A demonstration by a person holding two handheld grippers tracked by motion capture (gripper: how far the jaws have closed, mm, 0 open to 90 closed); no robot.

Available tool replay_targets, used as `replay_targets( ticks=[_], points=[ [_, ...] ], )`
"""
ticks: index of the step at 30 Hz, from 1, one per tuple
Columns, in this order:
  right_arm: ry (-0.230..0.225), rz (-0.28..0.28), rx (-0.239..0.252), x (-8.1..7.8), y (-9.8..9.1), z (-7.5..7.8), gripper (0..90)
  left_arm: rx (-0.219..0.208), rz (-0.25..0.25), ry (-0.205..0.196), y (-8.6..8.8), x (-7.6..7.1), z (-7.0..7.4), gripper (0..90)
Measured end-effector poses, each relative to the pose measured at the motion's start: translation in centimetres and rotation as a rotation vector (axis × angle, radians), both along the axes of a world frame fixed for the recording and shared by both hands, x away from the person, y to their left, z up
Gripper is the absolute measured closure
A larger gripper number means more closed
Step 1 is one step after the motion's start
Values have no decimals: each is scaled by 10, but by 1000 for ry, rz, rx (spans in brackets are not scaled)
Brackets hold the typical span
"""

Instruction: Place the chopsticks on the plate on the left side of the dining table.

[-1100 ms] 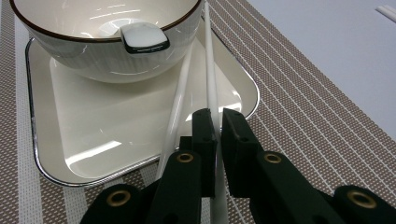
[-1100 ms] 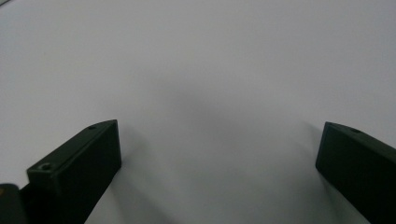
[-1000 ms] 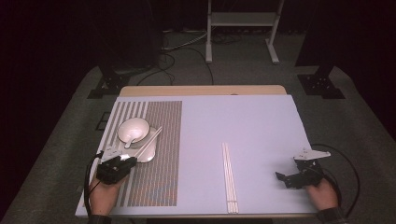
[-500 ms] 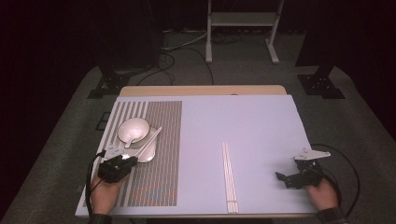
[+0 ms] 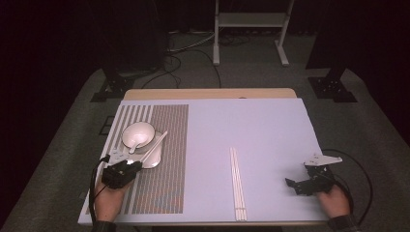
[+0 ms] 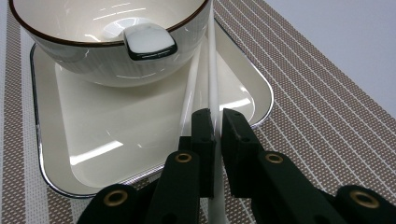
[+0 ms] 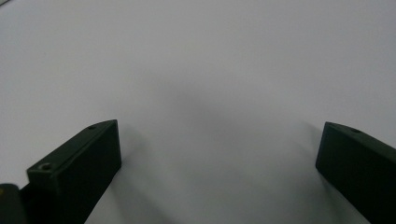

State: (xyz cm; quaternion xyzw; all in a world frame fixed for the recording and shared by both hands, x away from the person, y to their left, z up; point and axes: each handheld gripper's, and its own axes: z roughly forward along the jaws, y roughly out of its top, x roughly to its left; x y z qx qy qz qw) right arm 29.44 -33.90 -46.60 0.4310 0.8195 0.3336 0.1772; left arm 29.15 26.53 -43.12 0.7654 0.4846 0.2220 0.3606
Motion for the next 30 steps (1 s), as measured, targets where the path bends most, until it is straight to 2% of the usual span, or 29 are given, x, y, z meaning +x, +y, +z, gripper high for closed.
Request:
replay_targets(
  ticks=[13, 22, 24, 28, 30],
  points=[
    [0, 0, 0, 0, 0, 0, 0, -18, 12, -22, 3, -2, 3, 792],
    [0, 0, 0, 0, 0, 0, 0, -41, 10, -33, 5, -16, 9, 747],
    [0, -1, 1, 0, 0, 0, 0, -37, 7, -29, 4, -21, 10, 768],
    [1, 0, 0, 0, 0, 0, 0, -46, -7, -9, 3, -27, 11, 897],
    [1, -1, 1, 0, 0, 0, 0, -48, -8, 1, 2, -30, 10, 899]
  ],
)
